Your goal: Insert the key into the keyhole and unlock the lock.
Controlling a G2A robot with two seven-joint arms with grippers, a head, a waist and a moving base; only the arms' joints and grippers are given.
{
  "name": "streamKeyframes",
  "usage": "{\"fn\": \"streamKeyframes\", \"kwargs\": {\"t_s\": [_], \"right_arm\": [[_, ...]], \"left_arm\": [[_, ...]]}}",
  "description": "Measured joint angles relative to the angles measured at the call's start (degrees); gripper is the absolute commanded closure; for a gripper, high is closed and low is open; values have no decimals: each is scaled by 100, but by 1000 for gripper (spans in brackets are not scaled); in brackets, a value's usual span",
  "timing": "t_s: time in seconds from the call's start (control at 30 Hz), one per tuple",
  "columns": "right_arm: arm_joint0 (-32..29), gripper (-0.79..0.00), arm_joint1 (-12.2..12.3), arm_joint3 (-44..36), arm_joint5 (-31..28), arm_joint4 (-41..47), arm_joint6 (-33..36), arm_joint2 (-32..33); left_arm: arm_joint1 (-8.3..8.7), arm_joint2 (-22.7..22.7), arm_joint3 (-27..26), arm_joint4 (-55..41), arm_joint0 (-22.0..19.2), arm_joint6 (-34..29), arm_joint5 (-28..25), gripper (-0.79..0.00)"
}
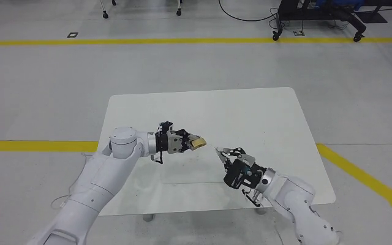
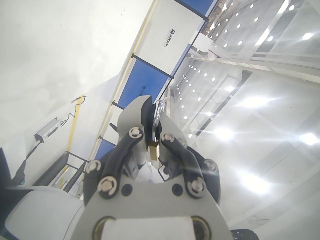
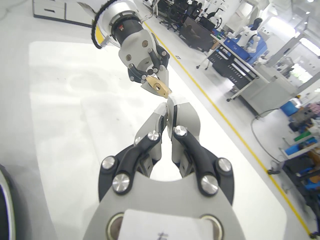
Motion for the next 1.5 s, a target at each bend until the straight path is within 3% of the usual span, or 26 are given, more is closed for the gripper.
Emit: {"fn": "streamKeyframes", "kwargs": {"t_s": [0.13, 0.27, 0.53, 0.87, 1.5], "right_arm": [[-130, 0, 3, -75, 422, -975, -5, -252], [-100, 0, -8, -17, 528, -1348, -16, -397], [-21, 0, -34, 47, 593, -1675, 197, -557], [-17, 0, -77, 108, 1090, -2920, 639, -959], [169, 0, -196, 322, 1164, -3165, 926, -1181]], "left_arm": [[-96, 151, 275, -5, -117, 298, -124, 0], [-160, 254, 348, 164, -171, 686, -376, 0], [-183, 323, 173, 513, -119, 960, -557, 0], [-182, 270, -5, 624, 0, 1036, -428, 0], [-190, 227, -167, 840, 96, 1119, -98, 0]]}}
